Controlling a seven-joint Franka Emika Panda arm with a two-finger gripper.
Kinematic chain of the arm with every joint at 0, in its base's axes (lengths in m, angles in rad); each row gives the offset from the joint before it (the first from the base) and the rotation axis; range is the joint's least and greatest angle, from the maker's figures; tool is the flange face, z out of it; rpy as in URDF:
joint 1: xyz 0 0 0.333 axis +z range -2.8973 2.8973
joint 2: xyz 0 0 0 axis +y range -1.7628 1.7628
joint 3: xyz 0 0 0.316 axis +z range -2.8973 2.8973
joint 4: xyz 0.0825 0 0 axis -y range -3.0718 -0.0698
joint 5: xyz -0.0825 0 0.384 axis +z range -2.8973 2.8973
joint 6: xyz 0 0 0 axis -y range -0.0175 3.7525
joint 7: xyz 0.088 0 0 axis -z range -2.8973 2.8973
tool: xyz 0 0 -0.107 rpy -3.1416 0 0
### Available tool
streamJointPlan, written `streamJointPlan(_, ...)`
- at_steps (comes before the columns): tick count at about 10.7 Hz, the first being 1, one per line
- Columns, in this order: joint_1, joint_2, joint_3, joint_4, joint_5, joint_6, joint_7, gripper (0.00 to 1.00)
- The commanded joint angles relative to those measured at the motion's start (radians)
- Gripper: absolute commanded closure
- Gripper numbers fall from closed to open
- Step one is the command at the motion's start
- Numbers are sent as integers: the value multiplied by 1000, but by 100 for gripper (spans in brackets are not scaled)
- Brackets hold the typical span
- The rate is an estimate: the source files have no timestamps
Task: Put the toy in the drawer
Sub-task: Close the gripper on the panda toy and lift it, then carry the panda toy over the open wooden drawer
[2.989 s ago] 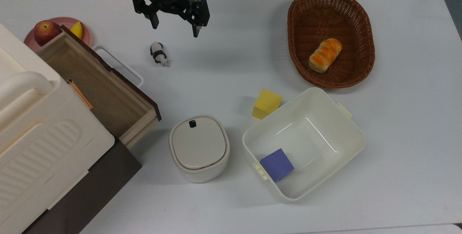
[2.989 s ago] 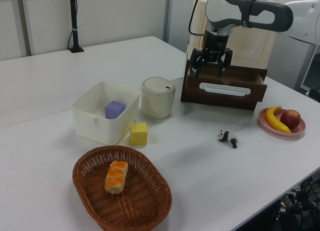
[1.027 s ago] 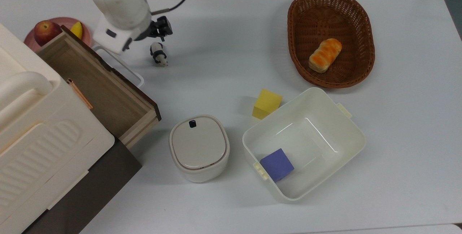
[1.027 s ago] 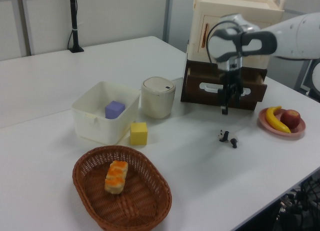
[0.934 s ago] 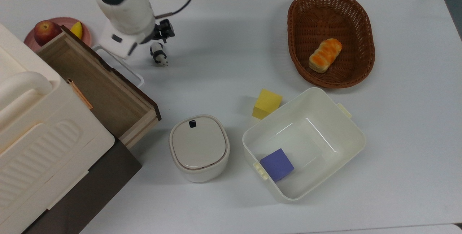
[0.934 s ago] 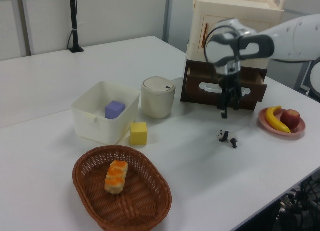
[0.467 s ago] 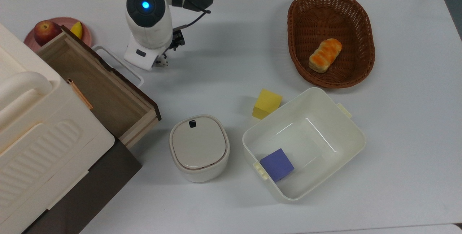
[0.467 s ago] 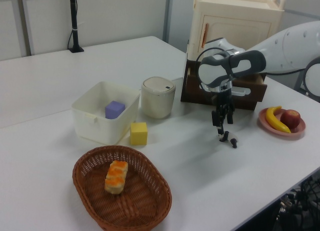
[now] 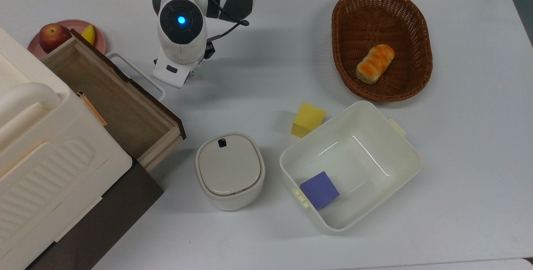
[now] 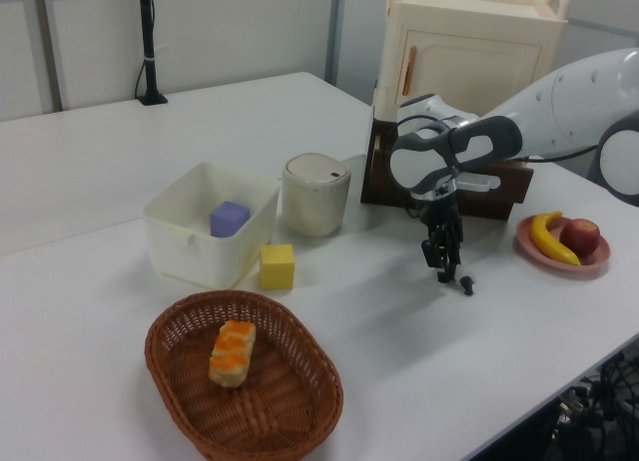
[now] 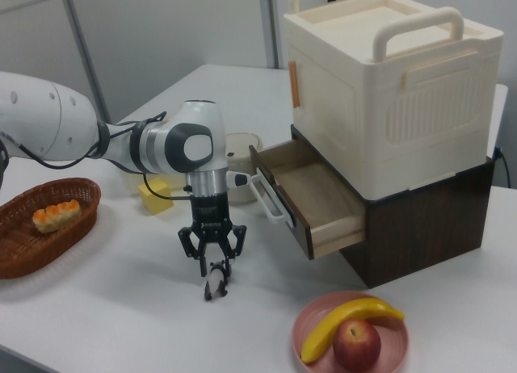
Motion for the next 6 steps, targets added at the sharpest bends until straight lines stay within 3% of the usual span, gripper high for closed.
streamJointPlan(1,-2,-61,-1,15,-4,-29,-11,100)
streamJointPlan(3,-8,-85,-7,131,51,-156,-33,100)
streamJointPlan(5,-57,-82,-16,320,190,-219,-30,100)
streamJointPlan(6,-77,-82,-16,374,224,-210,-24,100)
